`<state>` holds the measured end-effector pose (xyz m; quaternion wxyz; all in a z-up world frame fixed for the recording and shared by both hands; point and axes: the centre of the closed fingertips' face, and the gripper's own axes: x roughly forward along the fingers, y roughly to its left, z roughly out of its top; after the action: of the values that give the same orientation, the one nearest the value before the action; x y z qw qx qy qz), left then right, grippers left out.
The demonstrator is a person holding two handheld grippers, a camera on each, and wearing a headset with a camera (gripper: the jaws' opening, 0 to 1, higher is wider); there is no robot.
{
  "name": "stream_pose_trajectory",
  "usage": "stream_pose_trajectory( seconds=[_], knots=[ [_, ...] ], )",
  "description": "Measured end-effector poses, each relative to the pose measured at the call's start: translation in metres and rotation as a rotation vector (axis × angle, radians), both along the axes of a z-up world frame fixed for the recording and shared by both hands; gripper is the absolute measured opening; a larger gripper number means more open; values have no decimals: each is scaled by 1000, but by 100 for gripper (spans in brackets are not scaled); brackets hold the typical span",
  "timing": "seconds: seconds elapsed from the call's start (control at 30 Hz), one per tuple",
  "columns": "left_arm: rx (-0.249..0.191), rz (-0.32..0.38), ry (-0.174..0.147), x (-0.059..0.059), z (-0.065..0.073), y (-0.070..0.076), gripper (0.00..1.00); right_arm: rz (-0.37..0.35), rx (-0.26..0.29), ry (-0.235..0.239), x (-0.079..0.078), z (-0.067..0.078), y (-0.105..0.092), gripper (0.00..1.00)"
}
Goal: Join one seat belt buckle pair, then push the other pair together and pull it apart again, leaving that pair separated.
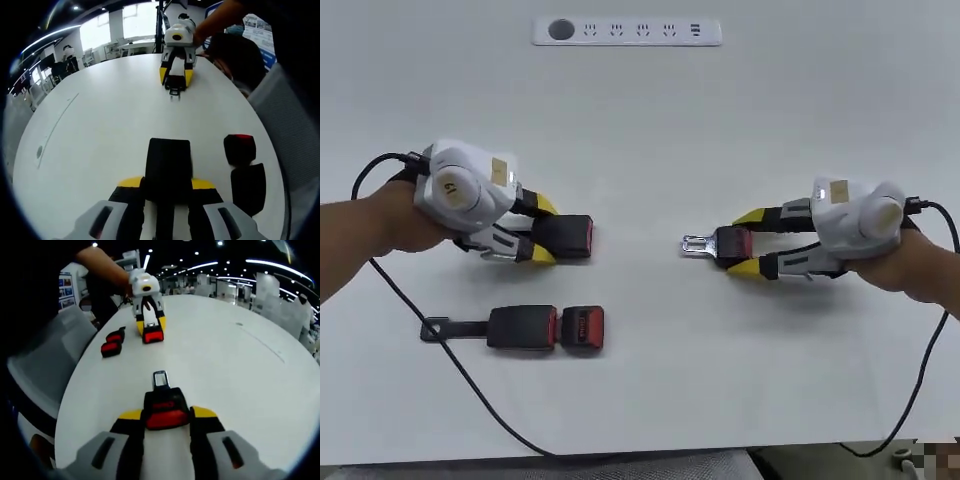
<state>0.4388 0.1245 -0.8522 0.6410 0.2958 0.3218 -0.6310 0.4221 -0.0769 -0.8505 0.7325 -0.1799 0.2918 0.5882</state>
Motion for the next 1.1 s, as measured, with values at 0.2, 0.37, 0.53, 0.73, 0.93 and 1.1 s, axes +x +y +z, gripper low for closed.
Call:
stream_pose_trajectory(
  seconds=[0.2,0.37,0.53,0.73,0.93,1.1],
  knots=[
    [5,3,4,0,0,0,34,-11,25,-3,0,1,10,36],
    [12,9,8,1,0,1,34,-17,43,-3,1,0,20,36],
    [17,12,10,1,-1,1,34,-21,61,-2,1,-1,35,36],
    [21,14,12,0,-1,1,34,-15,80,-3,3,-1,52,36],
    [28,13,12,-1,-1,1,34,-27,94,-9,7,-1,72,36],
    [34,13,12,-1,-1,2,34,-21,81,-29,8,-3,95,36]
  ],
)
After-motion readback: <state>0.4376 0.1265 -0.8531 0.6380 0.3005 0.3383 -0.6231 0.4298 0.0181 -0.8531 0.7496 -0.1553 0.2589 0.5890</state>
